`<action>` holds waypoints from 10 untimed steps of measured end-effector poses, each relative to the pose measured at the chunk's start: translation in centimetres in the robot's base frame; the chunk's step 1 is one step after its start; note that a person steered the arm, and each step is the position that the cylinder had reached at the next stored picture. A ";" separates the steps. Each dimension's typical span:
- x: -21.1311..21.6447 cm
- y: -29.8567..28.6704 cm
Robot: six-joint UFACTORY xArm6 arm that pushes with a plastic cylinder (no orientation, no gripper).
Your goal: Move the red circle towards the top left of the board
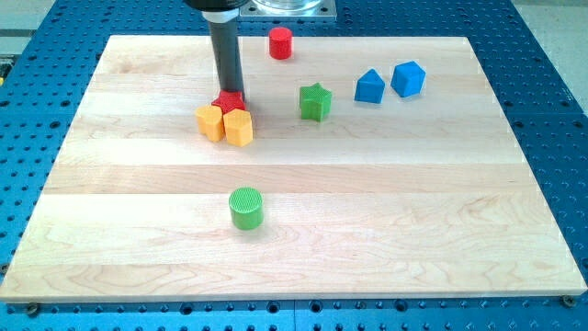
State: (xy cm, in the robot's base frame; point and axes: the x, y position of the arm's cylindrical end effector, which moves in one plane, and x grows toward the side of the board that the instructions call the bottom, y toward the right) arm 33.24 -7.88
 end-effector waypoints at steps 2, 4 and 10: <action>0.4 -1.4; -5.7 5.9; -14.1 0.3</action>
State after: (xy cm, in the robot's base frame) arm 19.17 -7.58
